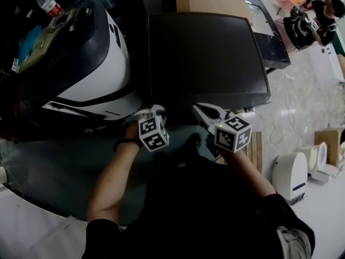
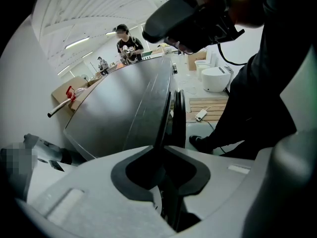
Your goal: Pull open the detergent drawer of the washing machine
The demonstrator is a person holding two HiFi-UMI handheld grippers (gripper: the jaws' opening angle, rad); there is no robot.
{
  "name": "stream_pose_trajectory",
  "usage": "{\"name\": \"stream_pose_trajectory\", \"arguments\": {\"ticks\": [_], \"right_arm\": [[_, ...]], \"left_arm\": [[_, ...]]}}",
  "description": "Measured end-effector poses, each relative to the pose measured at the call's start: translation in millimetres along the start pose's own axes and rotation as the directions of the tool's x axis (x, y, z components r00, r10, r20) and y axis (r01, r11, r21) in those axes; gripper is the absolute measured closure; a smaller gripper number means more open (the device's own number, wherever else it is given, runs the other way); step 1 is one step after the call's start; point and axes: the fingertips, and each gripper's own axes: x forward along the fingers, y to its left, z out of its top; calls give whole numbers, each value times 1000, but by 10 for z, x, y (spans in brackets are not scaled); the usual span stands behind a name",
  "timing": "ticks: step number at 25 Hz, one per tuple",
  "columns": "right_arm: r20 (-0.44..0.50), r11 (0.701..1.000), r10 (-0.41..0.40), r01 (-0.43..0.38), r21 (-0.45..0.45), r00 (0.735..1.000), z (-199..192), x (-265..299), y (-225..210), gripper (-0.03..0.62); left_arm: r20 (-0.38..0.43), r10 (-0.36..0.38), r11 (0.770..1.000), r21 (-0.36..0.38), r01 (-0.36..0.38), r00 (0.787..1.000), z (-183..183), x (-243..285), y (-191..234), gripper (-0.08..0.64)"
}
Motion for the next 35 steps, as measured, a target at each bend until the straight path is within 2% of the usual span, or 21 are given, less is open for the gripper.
{"name": "stream_pose_trajectory", "arguments": {"ticks": [8,12,16,19,22,26,30,35], "right_arm": [[10,999,-34,33,25,999,-40,-111,-75,588],[13,999,-39,38,29,999,-73,-126,-61,588],[10,998,-47,46,38,999,-135,-145,-69,589],[11,998,-52,51,44,999,-162,-152,-66,589],[14,998,-50,49,46,999,-179,-143,-21,589],[16,998,-39,39,43,999,-221,-109,106,589],[17,998,-44,43,41,999,-271,-128,192,589],[7,997,-57,57,42,998,-343,-213,225,589]], "left_arm": [[-23,-23,999,37,23,999,-12,12,-81,480],[-18,-10,999,45,11,1000,-23,14,-72,494],[-60,29,994,105,-22,998,-25,40,-71,512],[-96,49,988,149,-34,994,-21,72,-142,472],[-98,20,992,123,-8,995,-15,80,-198,422],[-62,-13,999,43,16,998,-19,43,-200,432],[-43,-19,999,34,20,999,-24,15,-278,409],[-34,-31,998,45,33,999,-31,-27,-338,416]]}}
